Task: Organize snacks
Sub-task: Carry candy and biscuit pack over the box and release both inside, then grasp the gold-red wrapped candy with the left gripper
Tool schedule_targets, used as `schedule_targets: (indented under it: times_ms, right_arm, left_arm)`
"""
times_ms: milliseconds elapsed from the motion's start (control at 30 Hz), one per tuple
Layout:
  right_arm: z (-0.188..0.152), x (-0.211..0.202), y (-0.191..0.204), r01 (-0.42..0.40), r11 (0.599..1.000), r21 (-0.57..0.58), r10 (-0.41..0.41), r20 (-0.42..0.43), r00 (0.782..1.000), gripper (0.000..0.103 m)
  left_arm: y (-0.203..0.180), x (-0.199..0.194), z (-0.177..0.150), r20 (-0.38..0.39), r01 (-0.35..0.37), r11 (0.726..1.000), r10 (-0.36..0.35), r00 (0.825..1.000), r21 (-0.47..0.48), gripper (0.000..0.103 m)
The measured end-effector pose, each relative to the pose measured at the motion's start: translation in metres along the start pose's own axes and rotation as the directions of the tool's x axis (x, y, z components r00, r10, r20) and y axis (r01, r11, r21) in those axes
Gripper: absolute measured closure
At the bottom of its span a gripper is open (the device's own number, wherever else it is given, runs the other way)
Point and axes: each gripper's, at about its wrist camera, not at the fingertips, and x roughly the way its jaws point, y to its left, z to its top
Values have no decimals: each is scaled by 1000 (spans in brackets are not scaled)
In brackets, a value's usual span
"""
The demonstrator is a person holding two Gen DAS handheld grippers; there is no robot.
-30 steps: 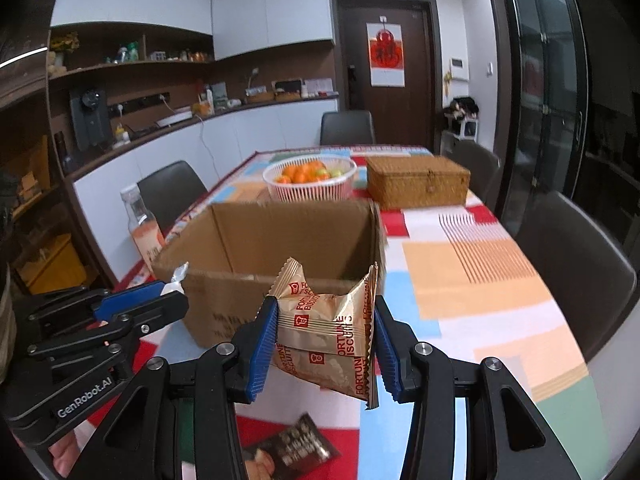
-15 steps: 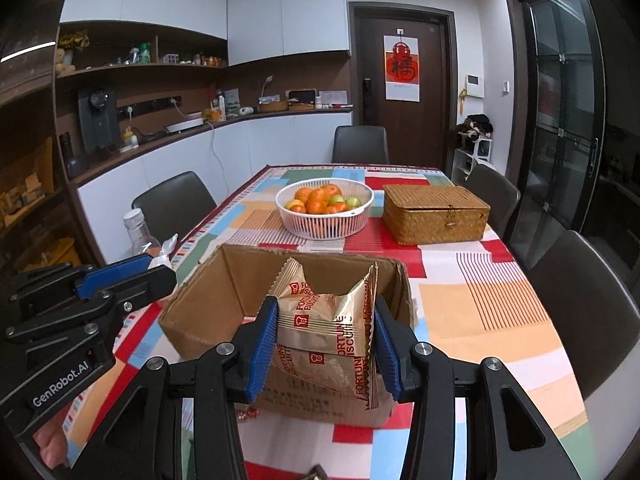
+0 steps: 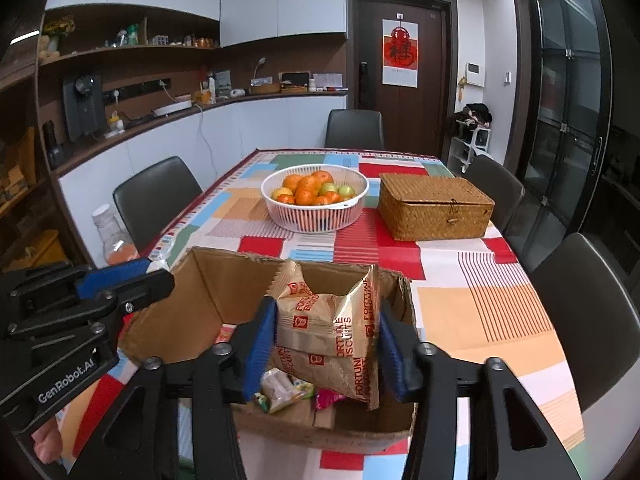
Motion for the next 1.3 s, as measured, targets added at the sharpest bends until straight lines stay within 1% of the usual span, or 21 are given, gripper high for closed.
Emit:
schedule_targets:
  times_ms: [33,67,300,400,500,667,800,933,1100,1233,1300]
  right_arm:
    - [-1,0,-1,4,1000,9,-4,-2,1000,41]
    - [-3,0,-3,6,1000,19,-6,0,1000,40]
    - [-17,-16,4,-3,1000,11,2,13,1000,40]
    - [-27,-26,10,-6,1000,2,6,22,1000,40]
    - [-37,-35,16,-21,1000,4,21,21,1000,40]
    - [-56,-44,26,-34,999,2,34,-3,999,40]
    - [-73,-46,32,-35,999,0,35,-34,999,40]
    - [-91,-41,37,-44,999,-4,44,-88,995,40]
    - [-115,-27,44,-57,998,-8,55,-168,984,40]
    - [-131,-16,49,-51,999,-17,46,-222,974,40]
    - [-137,-10,50,-44,999,-23,37,-245,969,40]
  left_arm:
    - [0,-1,-2,0,-6,1000,6,1000,4,63]
    - [0,-1,-4,-1,-12,1000,12,1000,9,63]
    - [-3,-17,-21,17,3,999,-4,1000,51,63]
    - [-3,-27,-29,25,15,998,-17,1000,53,63]
    - [-4,-38,-42,29,27,997,-29,999,71,63]
    - [-4,-49,-64,20,27,994,-30,999,105,62]
    - [-4,-47,-84,-15,33,992,-31,999,121,62]
    - [-1,-37,-105,-72,50,991,-41,997,122,63]
    - [2,-19,-124,-137,89,990,-74,988,112,63]
    - [6,-3,-135,-177,122,988,-103,979,98,63]
    - [6,5,-140,-194,126,987,-105,975,102,63]
